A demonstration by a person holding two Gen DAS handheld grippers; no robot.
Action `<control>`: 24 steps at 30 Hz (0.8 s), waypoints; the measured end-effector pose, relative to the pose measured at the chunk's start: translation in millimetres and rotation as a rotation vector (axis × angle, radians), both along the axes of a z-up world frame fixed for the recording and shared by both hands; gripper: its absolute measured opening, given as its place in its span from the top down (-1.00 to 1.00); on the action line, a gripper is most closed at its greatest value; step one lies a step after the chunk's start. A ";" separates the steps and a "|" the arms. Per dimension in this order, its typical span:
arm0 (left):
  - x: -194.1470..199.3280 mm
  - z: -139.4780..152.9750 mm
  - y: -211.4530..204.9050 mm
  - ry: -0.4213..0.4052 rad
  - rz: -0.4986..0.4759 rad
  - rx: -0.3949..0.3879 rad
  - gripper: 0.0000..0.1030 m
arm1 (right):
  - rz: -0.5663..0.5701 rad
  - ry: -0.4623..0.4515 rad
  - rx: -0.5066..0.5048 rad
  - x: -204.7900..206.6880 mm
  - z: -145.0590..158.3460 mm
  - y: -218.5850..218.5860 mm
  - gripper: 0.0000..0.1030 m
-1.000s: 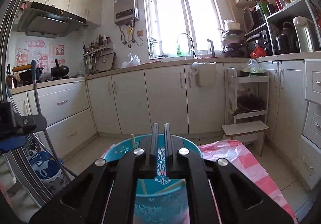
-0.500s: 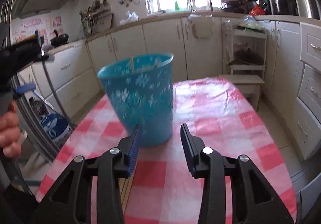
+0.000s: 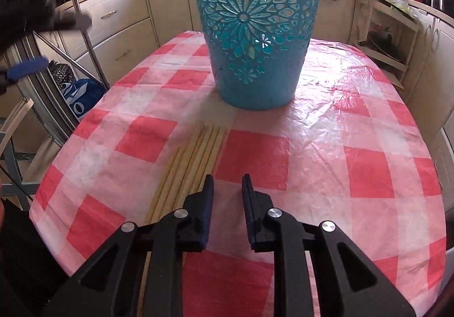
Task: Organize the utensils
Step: 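Move the left tool back to the chopsticks and close on one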
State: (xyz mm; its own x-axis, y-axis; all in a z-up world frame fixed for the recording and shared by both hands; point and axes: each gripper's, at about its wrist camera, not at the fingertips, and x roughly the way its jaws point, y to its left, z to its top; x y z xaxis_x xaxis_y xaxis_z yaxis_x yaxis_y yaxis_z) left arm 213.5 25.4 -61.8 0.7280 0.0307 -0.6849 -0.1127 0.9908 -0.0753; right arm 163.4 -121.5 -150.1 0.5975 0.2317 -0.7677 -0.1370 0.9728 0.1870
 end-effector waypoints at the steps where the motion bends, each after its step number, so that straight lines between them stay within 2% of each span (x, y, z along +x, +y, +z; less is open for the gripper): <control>1: -3.8 -7.8 -3.9 0.024 -0.014 0.015 -0.70 | -0.003 0.005 0.022 -0.8 0.2 -2.1 0.59; 4: -13.9 -27.9 -13.7 0.091 -0.054 0.048 -0.70 | 0.010 -0.003 0.049 -6.0 2.8 -4.3 0.59; 8: -22.5 -40.6 -19.3 0.132 -0.069 0.075 -0.70 | 0.036 0.002 0.048 -9.8 0.4 -1.6 0.59; 13: -31.8 -54.7 -30.6 0.180 -0.090 0.105 -0.70 | 0.059 -0.008 -0.022 -11.9 -0.1 3.1 0.64; 18: -39.6 -66.5 -42.5 0.214 -0.115 0.156 -0.70 | 0.058 -0.011 0.101 -16.9 2.2 -13.0 0.64; 24: -46.9 -72.7 -34.7 0.234 -0.074 0.143 -0.70 | 0.102 -0.007 0.125 -15.2 0.7 -3.7 0.64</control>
